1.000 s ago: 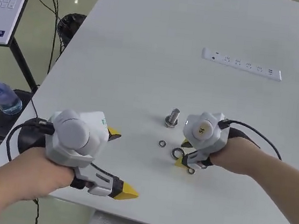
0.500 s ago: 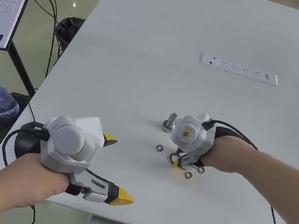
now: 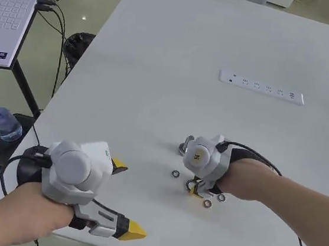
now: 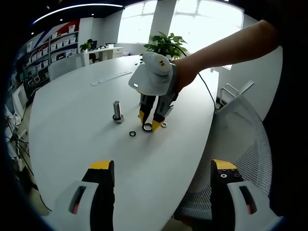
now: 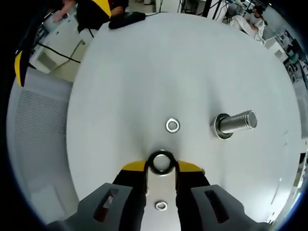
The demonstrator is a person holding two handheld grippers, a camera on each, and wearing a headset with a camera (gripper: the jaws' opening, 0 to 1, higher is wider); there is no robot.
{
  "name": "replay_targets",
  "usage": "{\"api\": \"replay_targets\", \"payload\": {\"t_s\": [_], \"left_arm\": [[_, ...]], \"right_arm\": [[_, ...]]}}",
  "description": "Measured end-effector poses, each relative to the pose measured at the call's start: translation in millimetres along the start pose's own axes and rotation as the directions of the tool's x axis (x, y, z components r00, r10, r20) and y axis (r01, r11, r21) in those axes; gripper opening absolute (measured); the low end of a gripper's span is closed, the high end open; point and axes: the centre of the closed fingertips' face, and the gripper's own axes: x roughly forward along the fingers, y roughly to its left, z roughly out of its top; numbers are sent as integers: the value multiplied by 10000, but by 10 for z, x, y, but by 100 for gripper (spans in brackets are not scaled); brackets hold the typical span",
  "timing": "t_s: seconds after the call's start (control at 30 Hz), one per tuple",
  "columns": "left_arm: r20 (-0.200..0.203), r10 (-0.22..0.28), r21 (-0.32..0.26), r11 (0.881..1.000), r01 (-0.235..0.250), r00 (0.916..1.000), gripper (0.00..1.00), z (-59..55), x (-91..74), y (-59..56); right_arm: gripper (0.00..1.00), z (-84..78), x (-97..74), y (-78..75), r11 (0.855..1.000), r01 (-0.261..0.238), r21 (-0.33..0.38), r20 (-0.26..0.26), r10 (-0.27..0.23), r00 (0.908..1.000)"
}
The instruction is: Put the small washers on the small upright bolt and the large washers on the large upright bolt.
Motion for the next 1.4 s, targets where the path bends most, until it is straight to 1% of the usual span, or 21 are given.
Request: {"api": "replay_targets", "payload": {"t_s": [0.03, 0.13, 0.27, 0.33, 0.37, 0.43, 0.47, 0.63, 0.83, 0.87, 1.07, 1.27, 1.4], "left_arm": [[-36, 24, 40, 10000, -24, 10000, 82, -5, -6, 2], [47, 61, 4, 10000, -61, 10000, 81, 14, -24, -2], [12, 107, 39, 9999, -107, 9999, 81, 7, -33, 4], [43, 135, 30, 9999, -136, 9999, 81, 8, -39, 6], [66, 147, 12, 9999, -147, 9999, 81, 12, -46, 3], [67, 157, -5, 9999, -157, 9999, 80, 4, -48, 1], [50, 168, -11, 9999, -168, 9998, 80, -6, -47, -1], [69, 170, -68, 9998, -169, 9998, 80, -28, -47, -19], [89, 188, -123, 9997, -187, 9998, 79, -45, -44, -17], [87, 197, -121, 9997, -196, 9998, 79, -46, -44, -15], [67, 210, -176, 9996, -209, 9998, 78, -47, -41, 0], [155, 222, -137, 9997, -219, 9996, 78, -27, -32, 6], [218, 280, -127, 9995, -277, 9994, 79, -4, -35, 29]], "right_arm": [[22, -9, -3, 4, 10000, -11, -21, 35, 11, 10000], [22, -15, -7, 6, 10000, -43, 54, 172, 42, 9998], [22, -29, -20, -2, 9982, -230, 559, 430, 206, 9989], [22, -56, -30, -14, 9978, -239, 620, 396, 215, 9990], [22, -66, -32, -18, 9966, -297, 772, 434, 264, 9987], [22, -79, -34, -22, 9958, -353, 847, 474, 313, 9984], [22, -77, -37, -18, 9943, -416, 985, 583, 360, 9976], [22, -66, -87, -22, 9913, -468, 1234, 746, 377, 9965], [22, -28, -174, -42, 9912, -548, 1203, 746, 460, 9962], [22, -11, -200, -50, 9897, -616, 1292, 824, 512, 9953], [22, 41, -336, -111, 9899, -541, 1309, 996, 412, 9942], [22, 62, -474, -209, 9923, -362, 1187, 948, 250, 9952], [22, 46, -546, -307, 9943, -101, 1060, 834, 12, 9965]]}}
